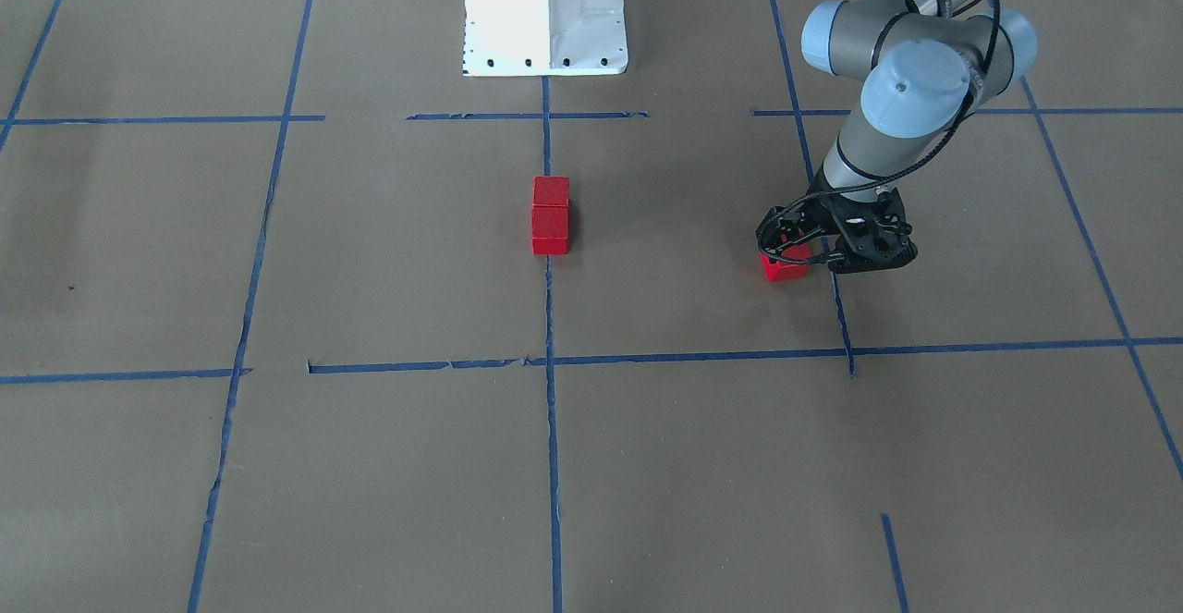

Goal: Form red blocks into L shape at center
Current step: 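Close the left gripper on the red cube and lift it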

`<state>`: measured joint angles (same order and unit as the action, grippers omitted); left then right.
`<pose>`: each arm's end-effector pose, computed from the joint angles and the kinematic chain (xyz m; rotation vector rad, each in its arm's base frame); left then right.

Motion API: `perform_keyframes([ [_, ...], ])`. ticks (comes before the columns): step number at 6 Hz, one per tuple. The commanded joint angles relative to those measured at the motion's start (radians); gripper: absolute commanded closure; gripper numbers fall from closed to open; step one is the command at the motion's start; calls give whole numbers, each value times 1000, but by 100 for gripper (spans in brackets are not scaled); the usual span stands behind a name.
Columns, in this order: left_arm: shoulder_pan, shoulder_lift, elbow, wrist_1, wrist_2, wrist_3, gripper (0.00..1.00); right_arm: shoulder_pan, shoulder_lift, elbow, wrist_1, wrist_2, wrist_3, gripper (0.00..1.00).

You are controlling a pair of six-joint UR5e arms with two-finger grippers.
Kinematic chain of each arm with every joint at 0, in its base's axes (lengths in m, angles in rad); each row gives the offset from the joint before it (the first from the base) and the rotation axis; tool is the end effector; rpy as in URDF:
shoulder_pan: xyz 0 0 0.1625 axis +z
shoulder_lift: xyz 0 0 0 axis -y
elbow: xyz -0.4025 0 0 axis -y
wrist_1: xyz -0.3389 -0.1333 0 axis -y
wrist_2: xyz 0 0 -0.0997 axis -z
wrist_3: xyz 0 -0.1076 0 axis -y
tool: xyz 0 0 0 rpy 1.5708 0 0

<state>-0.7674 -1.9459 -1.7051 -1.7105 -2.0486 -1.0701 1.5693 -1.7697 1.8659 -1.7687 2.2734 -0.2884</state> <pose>0.3596 -0.4634 0.3876 0.0059 0.7853 -0.0978 0.0632 -0.3487 0.6163 0.0039 -0.7105 -0.2419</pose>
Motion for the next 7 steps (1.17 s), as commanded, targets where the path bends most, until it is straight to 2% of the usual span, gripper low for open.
perform_keyframes([
  [1,42,-1,73,-81,-1,-46,0,0,-1,-1,0,0,0,0],
  [3,60,-1,99,-86,-1,-47,0,0,-1,-2,0,0,0,0],
  [4,63,-2,101,-86,-1,-54,10,0,-1,-1,0,0,0,0],
  [5,63,-22,101,-84,-4,-109,76,0,-1,-1,0,0,0,0],
  [6,62,-45,93,-78,-1,-126,96,0,-1,-1,0,0,0,0],
  [7,51,-89,85,-74,4,-280,98,0,-1,-1,0,0,0,0],
])
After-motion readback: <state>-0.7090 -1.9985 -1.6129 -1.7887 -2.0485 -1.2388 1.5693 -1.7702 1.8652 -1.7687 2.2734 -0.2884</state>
